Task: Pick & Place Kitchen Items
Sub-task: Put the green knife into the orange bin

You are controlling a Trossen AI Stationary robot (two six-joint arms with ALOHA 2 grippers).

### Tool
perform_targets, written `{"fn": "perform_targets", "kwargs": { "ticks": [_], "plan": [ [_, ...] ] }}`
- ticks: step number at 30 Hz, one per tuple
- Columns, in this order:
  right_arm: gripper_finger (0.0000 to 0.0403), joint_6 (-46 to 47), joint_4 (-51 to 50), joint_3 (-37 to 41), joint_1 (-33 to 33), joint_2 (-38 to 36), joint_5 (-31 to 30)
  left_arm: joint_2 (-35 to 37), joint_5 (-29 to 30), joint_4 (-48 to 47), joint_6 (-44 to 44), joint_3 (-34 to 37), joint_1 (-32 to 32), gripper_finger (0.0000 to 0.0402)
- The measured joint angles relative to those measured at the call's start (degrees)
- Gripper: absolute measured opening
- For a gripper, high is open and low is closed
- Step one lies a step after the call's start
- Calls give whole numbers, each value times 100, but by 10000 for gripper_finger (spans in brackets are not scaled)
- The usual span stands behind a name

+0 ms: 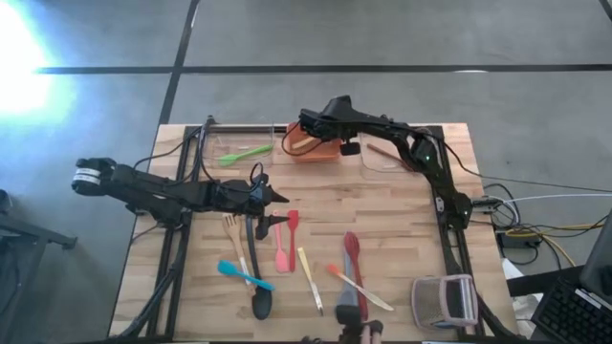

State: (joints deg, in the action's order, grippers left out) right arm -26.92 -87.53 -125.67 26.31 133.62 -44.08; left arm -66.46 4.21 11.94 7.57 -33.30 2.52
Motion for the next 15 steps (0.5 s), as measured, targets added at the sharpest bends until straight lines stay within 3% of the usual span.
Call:
{"fn": "perform_targets", "kwargs": {
  "ticks": [15],
  "plan": [
    [58,-885,478,7,-124,102,-358,0,28,3,7,0,-2,268]
  ]
}}
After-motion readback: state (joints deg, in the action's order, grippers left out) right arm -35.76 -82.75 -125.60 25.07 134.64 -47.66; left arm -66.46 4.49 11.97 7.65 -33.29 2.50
